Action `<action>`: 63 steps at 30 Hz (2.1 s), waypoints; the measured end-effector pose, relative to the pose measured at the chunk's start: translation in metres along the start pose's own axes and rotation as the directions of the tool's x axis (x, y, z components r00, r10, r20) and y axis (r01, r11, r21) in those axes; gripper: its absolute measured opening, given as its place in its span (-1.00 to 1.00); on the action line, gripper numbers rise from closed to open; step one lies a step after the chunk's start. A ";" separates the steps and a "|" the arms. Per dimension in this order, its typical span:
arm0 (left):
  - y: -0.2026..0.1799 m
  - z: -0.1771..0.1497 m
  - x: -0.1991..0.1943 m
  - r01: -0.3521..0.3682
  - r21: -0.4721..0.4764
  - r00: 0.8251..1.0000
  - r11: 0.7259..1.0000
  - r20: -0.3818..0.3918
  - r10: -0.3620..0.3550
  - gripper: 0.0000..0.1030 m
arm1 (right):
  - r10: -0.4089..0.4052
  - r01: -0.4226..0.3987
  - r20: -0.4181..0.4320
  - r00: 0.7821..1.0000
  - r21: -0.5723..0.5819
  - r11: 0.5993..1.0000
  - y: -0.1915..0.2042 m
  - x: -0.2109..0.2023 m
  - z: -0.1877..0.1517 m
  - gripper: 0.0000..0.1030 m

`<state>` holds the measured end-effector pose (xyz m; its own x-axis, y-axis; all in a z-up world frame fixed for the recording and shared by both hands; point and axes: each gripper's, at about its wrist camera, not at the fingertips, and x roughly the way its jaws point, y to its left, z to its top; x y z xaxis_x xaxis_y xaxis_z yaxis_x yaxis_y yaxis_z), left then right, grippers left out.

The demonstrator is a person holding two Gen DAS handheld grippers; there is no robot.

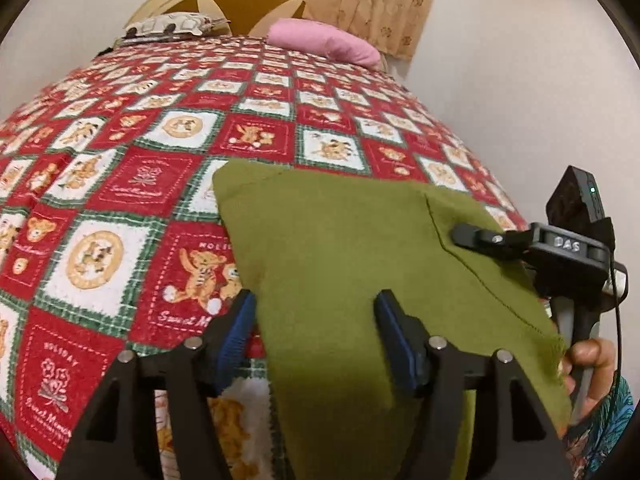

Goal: Fold small clothes

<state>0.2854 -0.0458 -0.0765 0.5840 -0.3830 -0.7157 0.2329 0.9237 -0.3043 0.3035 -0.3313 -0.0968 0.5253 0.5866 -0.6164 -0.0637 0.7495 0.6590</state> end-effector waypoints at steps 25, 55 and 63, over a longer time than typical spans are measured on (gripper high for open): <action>0.015 -0.001 0.015 0.322 -0.202 0.936 0.925 -0.080 -0.343 -0.20 | 0.047 -0.052 -0.059 0.997 -0.073 0.996 0.023 -0.009 -0.065 -0.21; -0.224 -0.011 -0.082 0.541 0.301 0.838 0.785 -0.120 -0.532 -0.30 | -0.544 0.685 0.541 0.642 -0.085 0.724 0.130 -0.272 -0.174 -0.26; -0.320 -0.057 -0.035 0.568 0.377 0.823 0.732 -0.257 -0.506 -0.30 | -0.630 0.677 0.479 0.611 0.096 0.730 0.029 -0.336 -0.193 -0.26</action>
<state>0.1457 -0.3289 0.0103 0.1629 -0.7856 -0.5969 0.7950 0.4628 -0.3922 -0.0386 -0.4476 0.0461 0.7675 -0.2608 -0.5856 0.3906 0.9146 0.1048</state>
